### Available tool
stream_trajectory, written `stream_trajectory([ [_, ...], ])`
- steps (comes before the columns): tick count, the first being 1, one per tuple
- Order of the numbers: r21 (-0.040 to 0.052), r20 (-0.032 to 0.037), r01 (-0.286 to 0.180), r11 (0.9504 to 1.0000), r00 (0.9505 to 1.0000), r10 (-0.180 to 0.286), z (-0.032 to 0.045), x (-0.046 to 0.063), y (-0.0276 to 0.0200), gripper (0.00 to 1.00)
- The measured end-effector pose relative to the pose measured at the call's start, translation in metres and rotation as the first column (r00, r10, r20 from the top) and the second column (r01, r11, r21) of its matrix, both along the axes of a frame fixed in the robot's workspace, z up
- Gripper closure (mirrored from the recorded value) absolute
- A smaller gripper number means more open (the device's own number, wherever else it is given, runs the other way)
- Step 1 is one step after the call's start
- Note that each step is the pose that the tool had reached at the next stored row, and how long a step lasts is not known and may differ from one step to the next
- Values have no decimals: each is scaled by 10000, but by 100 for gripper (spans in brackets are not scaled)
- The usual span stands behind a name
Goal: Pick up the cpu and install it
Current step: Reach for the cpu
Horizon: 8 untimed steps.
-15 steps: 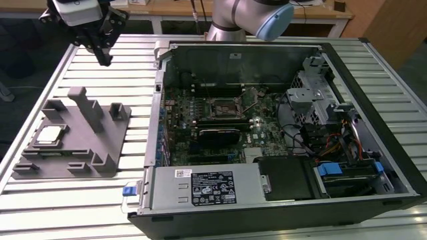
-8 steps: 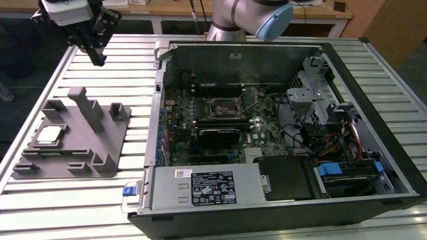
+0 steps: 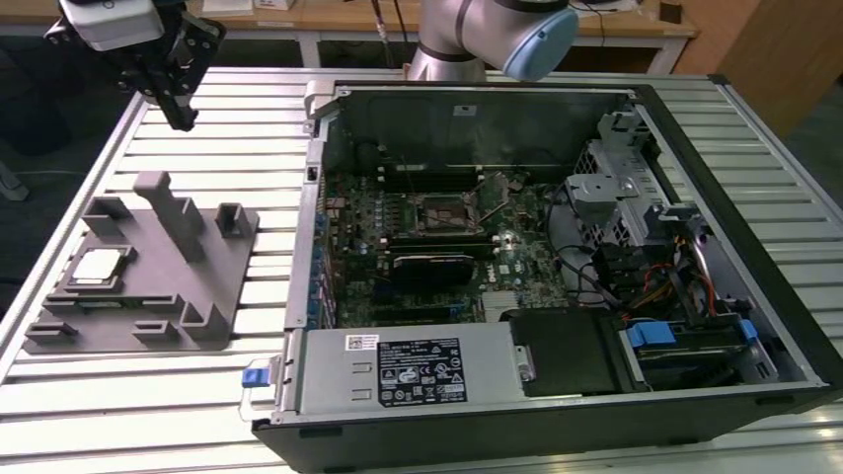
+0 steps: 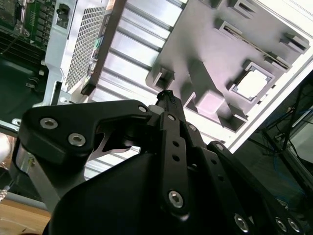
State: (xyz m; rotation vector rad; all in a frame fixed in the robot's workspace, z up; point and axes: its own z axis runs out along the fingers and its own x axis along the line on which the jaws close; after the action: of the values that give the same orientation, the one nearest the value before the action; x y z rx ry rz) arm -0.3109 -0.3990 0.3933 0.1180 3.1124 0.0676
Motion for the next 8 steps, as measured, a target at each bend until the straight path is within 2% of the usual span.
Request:
stream_trajectory([
  [8,0,-1,0,10000,10000,0,-1,-98,0,89],
])
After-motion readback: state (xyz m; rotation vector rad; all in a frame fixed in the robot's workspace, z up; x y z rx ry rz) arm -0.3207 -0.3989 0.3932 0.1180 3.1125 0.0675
